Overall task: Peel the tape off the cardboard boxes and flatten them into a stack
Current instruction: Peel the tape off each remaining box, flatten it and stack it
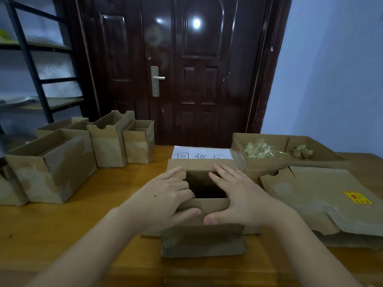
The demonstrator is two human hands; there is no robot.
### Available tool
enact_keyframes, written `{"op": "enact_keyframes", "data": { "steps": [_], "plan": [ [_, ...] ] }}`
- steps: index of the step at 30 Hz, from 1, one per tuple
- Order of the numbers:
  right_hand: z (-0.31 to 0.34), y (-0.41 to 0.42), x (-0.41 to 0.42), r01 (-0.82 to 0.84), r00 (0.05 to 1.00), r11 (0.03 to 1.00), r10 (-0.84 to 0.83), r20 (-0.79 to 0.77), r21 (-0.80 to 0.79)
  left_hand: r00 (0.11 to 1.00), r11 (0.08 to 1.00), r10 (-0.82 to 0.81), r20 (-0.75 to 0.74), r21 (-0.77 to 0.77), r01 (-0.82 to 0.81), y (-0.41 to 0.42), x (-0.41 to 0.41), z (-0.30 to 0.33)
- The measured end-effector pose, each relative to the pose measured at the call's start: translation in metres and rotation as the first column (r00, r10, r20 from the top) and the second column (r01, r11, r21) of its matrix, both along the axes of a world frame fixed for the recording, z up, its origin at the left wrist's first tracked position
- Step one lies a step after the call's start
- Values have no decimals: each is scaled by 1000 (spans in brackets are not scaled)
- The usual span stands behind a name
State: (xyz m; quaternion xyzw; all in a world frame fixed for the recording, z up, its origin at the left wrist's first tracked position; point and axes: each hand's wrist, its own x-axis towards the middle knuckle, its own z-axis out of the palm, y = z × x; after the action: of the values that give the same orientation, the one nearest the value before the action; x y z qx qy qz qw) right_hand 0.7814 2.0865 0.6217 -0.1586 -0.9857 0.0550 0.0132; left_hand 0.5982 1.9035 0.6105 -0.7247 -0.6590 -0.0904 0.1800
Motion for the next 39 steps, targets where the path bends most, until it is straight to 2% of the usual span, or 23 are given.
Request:
{"op": "enact_keyframes", "data": {
  "steps": [5, 8, 14, 17, 18, 20, 21, 22, 23, 27, 31, 34, 39],
  "plan": [
    [1, -1, 3, -11, 1000, 1000, 11, -1, 2, 999, 962, -8, 46, 273, -5, -15, -4, 14],
    [0, 0, 6, -1, 1000, 1000, 1, -8, -10, 975, 905, -3, 222, 416, -92, -31, -16, 15],
    [0, 0, 2, 11, 1000, 1000, -10, 17, -26, 838, 950, 106, 535, 195, -245, -58, -19, -18],
    [-3, 1, -1, 4, 1000, 1000, -4, 10, -12, 764, 935, 217, 607, 97, -342, -53, -10, -13],
    [-4, 1, -1, 1, 1000, 1000, -1, 6, -5, 761, 921, 297, 577, 39, -388, -47, -9, -7],
    [-5, 1, -1, -1, 1000, 1000, 1, 7, 7, 828, 883, 450, 335, -32, -468, -29, -8, 7],
    [-5, 0, -1, -1, 1000, 1000, 1, 9, 11, 849, 870, 488, 205, -31, -492, -17, -7, 13],
    [-5, -1, -1, -3, 1000, 1000, 3, 12, 15, 856, 866, 499, 135, -29, -500, -5, -5, 18],
    [-4, -2, -1, -7, 1000, 1000, 7, 17, 22, 859, 868, 496, 125, -62, -492, 6, -5, 22],
    [-3, -7, 4, -37, 999, 998, 38, -17, 55, 841, 890, 439, 318, -285, -357, 34, -10, 12],
    [2, -18, 6, -99, 995, 989, 98, 16, 113, 833, 908, 412, 368, -240, -343, 36, -16, -6],
    [14, -22, 8, -100, 993, 968, 84, 77, 229, 829, 905, 419, 369, -241, -351, 37, -16, -8],
    [26, -19, 29, -46, 998, 958, 59, -36, 284, 821, 905, 421, 385, -237, -353, 38, -15, -9]
  ]
}}
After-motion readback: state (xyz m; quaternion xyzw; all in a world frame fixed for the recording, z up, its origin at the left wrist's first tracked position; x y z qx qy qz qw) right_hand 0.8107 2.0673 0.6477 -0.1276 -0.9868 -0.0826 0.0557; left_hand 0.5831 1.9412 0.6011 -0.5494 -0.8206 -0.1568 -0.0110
